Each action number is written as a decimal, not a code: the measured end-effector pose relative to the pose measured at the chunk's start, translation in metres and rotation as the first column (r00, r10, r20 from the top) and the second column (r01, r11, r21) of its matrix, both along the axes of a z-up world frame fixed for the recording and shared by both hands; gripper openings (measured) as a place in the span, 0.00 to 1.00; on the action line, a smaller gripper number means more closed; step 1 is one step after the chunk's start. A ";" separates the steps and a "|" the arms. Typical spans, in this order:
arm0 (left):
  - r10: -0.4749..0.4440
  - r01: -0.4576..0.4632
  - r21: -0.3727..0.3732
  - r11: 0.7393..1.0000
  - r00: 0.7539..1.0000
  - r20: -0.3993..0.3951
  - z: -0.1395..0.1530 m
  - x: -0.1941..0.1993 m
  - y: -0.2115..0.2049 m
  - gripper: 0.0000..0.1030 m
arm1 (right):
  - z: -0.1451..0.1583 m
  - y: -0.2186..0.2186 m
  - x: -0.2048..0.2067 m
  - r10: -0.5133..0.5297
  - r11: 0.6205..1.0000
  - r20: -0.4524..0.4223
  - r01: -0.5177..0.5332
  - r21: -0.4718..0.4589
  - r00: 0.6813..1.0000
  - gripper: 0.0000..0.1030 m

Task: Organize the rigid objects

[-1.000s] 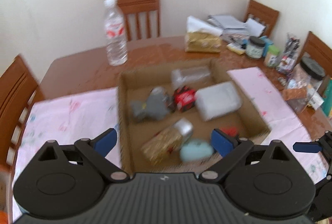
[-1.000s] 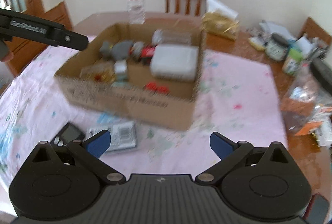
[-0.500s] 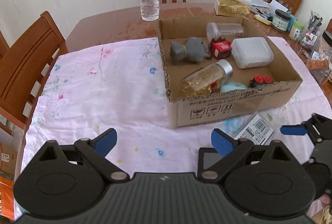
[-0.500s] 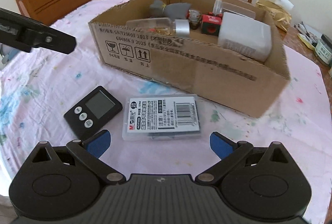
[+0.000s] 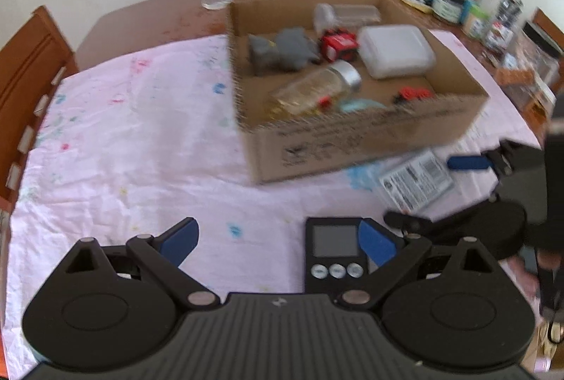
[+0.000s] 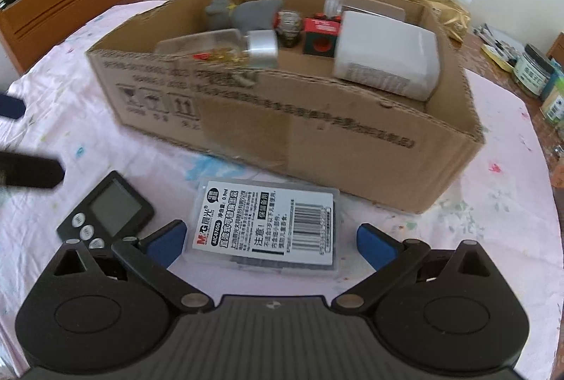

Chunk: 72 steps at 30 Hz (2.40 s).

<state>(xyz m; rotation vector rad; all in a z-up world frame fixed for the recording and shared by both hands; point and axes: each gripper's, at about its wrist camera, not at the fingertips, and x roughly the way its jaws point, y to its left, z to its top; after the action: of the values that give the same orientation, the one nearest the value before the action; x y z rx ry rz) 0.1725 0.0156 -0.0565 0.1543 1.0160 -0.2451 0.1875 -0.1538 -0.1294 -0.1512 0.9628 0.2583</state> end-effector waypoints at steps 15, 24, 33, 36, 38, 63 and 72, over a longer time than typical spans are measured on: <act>-0.042 0.050 0.056 0.997 0.990 -0.136 -0.049 -0.011 -0.015 0.94 | -0.001 -0.015 0.015 0.016 1.000 -0.016 -0.016 -0.004 1.000 1.00; 0.048 -0.041 0.063 0.997 0.991 -0.121 -0.048 -0.002 0.018 0.94 | -0.002 -0.016 0.010 0.016 1.000 0.007 -0.016 0.002 1.000 1.00; 0.109 -0.102 0.088 0.991 0.991 -0.076 -0.045 0.017 0.027 0.94 | -0.002 -0.016 0.005 0.002 1.000 0.015 -0.002 0.002 1.000 1.00; 0.069 -0.068 0.018 0.998 0.994 -0.085 -0.040 0.014 0.022 0.94 | -0.003 -0.016 0.004 0.005 1.000 0.020 -0.005 0.004 1.000 1.00; 0.044 -0.046 -0.017 0.999 0.995 -0.092 -0.040 0.011 0.015 0.94 | -0.003 -0.016 0.003 0.005 1.000 0.028 -0.005 0.006 1.000 1.00; 0.038 -0.038 0.001 0.999 0.998 -0.040 -0.047 0.039 -0.010 0.69 | 0.000 -0.011 -0.010 0.010 1.000 -0.002 -0.010 -0.001 1.000 1.00; 0.031 -0.031 0.002 1.000 0.999 -0.040 -0.046 0.037 -0.002 0.69 | 0.000 0.004 0.003 -0.026 1.000 0.002 0.026 0.001 1.000 1.00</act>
<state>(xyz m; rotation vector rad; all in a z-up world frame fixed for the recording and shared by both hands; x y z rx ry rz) 0.2095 0.0132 -0.1026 0.1354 1.0572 -0.2202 0.1910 -0.1496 -0.1289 -0.1383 0.9618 0.2341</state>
